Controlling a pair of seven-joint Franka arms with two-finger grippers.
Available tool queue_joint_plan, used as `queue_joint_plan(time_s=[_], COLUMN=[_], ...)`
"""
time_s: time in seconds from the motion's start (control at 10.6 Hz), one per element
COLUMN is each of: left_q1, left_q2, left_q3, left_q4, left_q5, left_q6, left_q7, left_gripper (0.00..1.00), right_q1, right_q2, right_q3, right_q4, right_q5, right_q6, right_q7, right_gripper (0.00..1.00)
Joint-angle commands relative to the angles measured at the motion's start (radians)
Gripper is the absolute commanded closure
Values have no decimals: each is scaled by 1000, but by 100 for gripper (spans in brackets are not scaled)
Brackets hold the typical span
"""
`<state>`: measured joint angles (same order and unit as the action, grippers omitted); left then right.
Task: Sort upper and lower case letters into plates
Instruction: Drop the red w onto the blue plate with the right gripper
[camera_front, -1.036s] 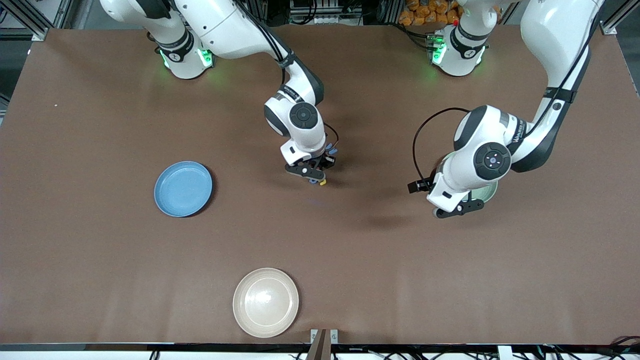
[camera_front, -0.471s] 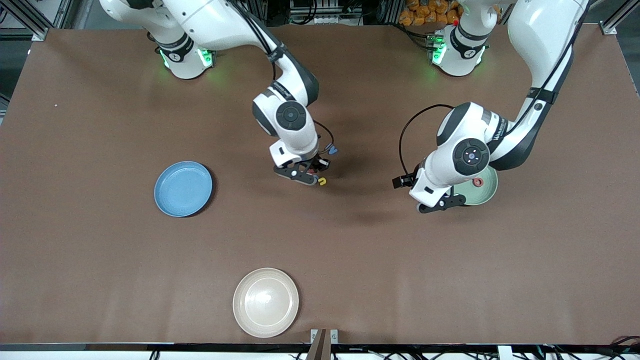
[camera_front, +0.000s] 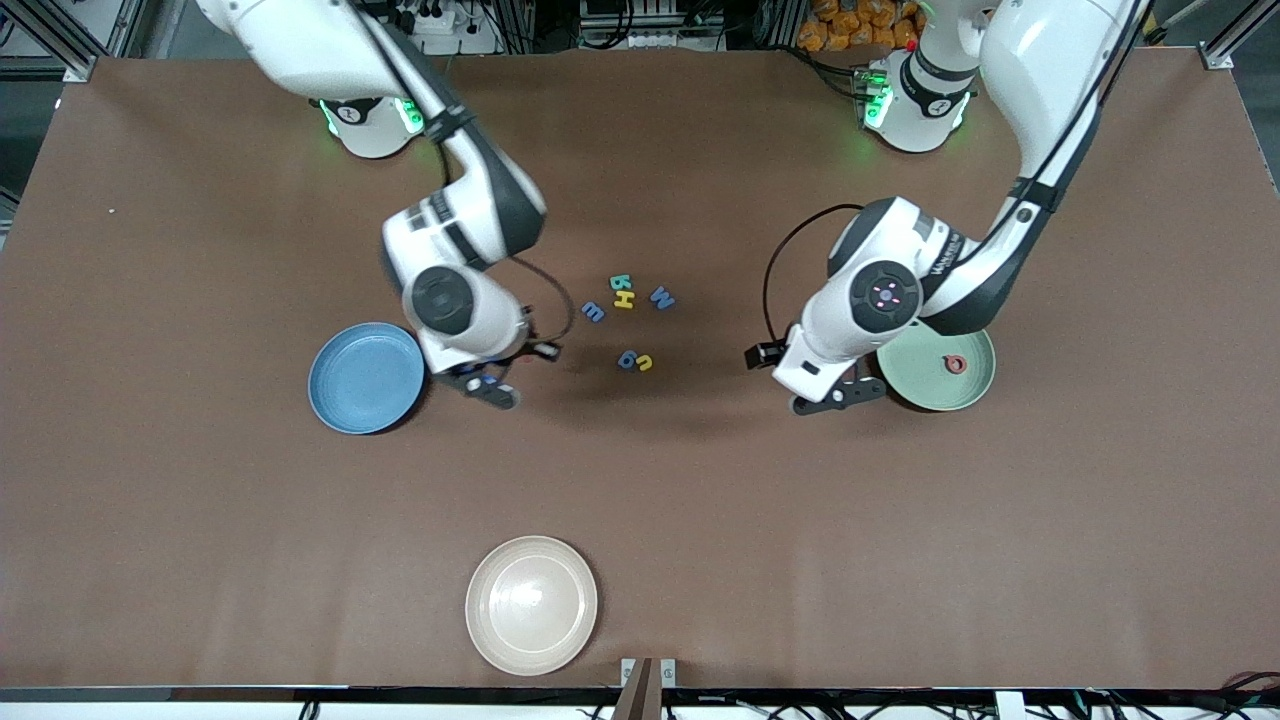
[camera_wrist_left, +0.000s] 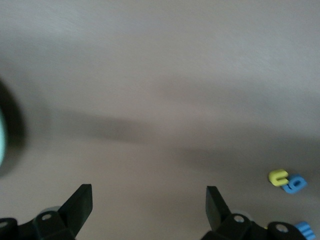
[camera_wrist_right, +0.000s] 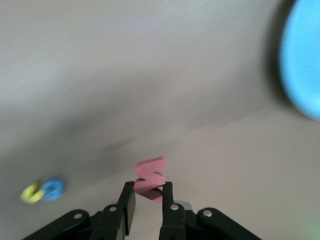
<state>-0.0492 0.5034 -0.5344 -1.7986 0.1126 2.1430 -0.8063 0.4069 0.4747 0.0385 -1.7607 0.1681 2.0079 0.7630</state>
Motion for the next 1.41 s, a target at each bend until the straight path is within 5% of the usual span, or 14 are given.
queue_joint_plan(time_s=[0.0,0.19,0.38,0.66,0.85,0.94,1.32], left_q1=[-53,-110,-161,-253,-311,-339,-438], left_q2=[14,23,47,98,118,130,185], left_q3=[7,8,8,11,11,11,13], left_q4=[8,4,5,10,15,18,68], left_q5=[-8,-8,-8,57,102,131,288], left_q6=[44,61,99,141,155,164,176], left_q7=[-19,-19,-69,-196,-232,-232,-235], left_gripper=[0,0,0,0,0,0,0], right_q1=[-162,-279,-336,-364,-384,-384,-326], right_q2=[-85,-94,-84,-70,-62,-64,-67], right_q3=[15,14,14,15,15,15,23], right_q4=[-153,-183,-224,-240,-234,-230,-182], right_q5=[14,-4,-146,-145,-98,-76,-76], right_q6=[9,5,52,54,48,46,45], right_q7=[-173,-327,-349,-369,-367,-357,-222], right_gripper=[100,100,100,100,28,1,0])
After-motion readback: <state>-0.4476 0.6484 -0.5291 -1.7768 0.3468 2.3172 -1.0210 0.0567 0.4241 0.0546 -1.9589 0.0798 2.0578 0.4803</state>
